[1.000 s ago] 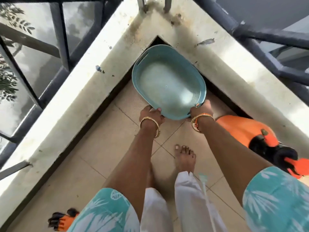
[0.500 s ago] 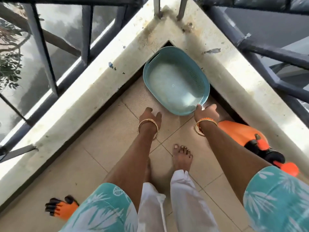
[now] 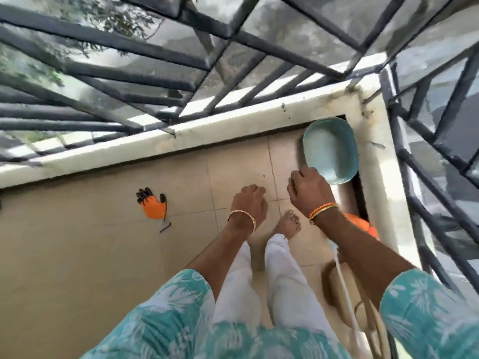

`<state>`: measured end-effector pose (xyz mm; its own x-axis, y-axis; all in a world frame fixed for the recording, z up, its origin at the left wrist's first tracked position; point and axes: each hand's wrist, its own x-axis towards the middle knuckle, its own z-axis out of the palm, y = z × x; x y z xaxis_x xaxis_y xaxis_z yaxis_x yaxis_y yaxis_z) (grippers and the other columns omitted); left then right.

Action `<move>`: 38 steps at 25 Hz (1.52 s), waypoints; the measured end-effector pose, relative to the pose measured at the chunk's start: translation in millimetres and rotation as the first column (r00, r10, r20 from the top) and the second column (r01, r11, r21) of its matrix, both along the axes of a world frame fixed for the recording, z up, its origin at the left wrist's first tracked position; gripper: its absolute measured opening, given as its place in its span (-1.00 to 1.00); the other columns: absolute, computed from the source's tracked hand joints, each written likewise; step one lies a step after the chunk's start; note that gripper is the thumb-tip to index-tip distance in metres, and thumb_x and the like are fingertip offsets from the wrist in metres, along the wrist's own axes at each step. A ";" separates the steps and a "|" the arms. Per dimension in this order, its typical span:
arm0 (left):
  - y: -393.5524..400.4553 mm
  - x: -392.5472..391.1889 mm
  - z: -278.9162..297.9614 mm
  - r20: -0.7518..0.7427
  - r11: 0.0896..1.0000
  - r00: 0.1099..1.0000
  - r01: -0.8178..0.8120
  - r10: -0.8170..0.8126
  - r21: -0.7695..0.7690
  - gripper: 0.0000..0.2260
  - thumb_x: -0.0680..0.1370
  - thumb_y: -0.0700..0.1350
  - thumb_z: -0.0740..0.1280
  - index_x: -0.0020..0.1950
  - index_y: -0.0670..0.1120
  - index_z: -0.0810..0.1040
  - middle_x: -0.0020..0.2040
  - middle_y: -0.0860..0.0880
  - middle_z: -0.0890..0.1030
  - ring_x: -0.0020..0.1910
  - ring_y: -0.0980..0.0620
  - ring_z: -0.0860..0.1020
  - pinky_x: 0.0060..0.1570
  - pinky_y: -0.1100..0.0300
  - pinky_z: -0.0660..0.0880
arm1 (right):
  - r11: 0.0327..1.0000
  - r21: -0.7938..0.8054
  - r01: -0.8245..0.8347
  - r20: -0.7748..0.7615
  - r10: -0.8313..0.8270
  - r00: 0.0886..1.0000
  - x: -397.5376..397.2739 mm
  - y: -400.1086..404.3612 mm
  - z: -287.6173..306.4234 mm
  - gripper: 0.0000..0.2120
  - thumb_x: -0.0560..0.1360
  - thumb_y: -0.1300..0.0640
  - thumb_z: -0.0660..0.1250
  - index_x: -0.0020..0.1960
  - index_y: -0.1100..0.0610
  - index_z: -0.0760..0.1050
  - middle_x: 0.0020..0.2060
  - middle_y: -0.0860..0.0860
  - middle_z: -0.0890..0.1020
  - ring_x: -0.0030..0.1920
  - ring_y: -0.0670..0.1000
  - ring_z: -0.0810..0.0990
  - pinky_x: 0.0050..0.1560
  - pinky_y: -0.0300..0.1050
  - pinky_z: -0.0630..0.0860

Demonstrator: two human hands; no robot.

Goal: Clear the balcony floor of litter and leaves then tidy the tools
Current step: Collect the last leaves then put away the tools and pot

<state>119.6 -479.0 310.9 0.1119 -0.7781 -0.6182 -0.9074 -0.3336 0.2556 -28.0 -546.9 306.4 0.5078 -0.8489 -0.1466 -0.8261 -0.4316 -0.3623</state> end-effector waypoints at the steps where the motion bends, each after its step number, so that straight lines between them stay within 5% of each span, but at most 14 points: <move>1: 12.5 9.8 15.4 -0.002 0.994 0.995 -0.103 0.103 -0.023 -0.70 0.56 -0.15 0.17 0.28 -0.12 0.46 0.26 -0.11 0.48 0.24 -0.14 0.42 0.15 0.03 0.37 | 0.999 -0.005 -0.054 0.013 0.054 0.998 13.4 4.0 18.8 -0.86 0.26 0.30 0.43 -0.30 0.28 0.47 -0.37 0.22 0.50 -0.35 0.24 0.51 -0.47 -0.04 0.44; 5: 67.8 44.6 68.8 0.013 0.867 0.876 -0.475 0.482 -0.147 -0.71 0.53 -0.20 0.19 0.23 -0.12 0.52 0.20 -0.13 0.51 0.20 -0.15 0.44 0.13 0.05 0.37 | 0.980 -0.009 -0.198 0.103 0.197 0.975 66.1 40.8 73.4 -0.87 0.26 0.33 0.34 -0.19 0.28 0.48 -0.30 0.22 0.51 -0.29 0.25 0.52 -0.40 0.02 0.50; 11: 178.0 58.0 129.6 0.084 0.772 0.773 -0.608 0.629 -0.184 -0.67 0.55 -0.15 0.16 0.31 -0.05 0.42 0.28 -0.06 0.44 0.26 -0.09 0.38 0.16 0.08 0.32 | 0.874 -0.067 -0.482 0.127 0.486 0.865 124.2 124.5 148.8 -0.77 0.20 0.40 0.40 -0.15 0.29 0.51 -0.28 0.22 0.53 -0.31 0.25 0.52 -0.43 -0.05 0.46; 21: 444.8 -16.7 233.8 0.135 0.281 0.258 -0.938 0.957 -0.201 -0.66 0.55 -0.15 0.19 0.33 -0.09 0.38 0.31 -0.11 0.41 0.32 -0.12 0.34 0.23 0.02 0.34 | 0.606 0.022 -0.795 0.149 0.785 0.602 120.0 368.1 243.4 -0.78 0.42 0.29 0.24 0.06 0.31 0.46 -0.03 0.26 0.50 0.02 0.29 0.45 -0.15 0.09 0.44; 29: 547.8 -81.8 264.1 0.202 -0.094 -0.135 -0.976 0.970 -0.198 -0.58 0.57 -0.10 0.18 0.43 -0.08 0.26 0.36 -0.12 0.35 0.36 -0.11 0.31 0.26 0.01 0.31 | 0.143 -0.100 -0.985 0.117 0.984 0.131 109.0 490.6 278.8 -0.73 0.33 0.28 0.35 0.03 0.30 0.49 0.01 0.27 0.54 -0.04 0.29 0.52 -0.20 0.06 0.53; 38: 590.4 -138.7 258.1 0.260 -0.633 -0.637 -0.766 0.726 -0.108 -0.50 0.56 -0.07 0.21 0.48 -0.09 0.17 0.48 -0.17 0.20 0.44 -0.13 0.22 0.31 -0.01 0.30 | -0.424 -0.054 -0.904 -0.008 0.906 -0.424 124.7 566.0 269.7 -0.58 0.32 0.25 0.39 0.16 0.29 0.49 0.19 0.30 0.51 0.15 0.32 0.49 -0.04 0.17 0.55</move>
<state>-19.1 111.5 569.1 0.4716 0.7395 -0.4803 0.8553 -0.5161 0.0454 96.7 19.1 576.1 0.5598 0.8220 -0.1048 0.7594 -0.5595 -0.3321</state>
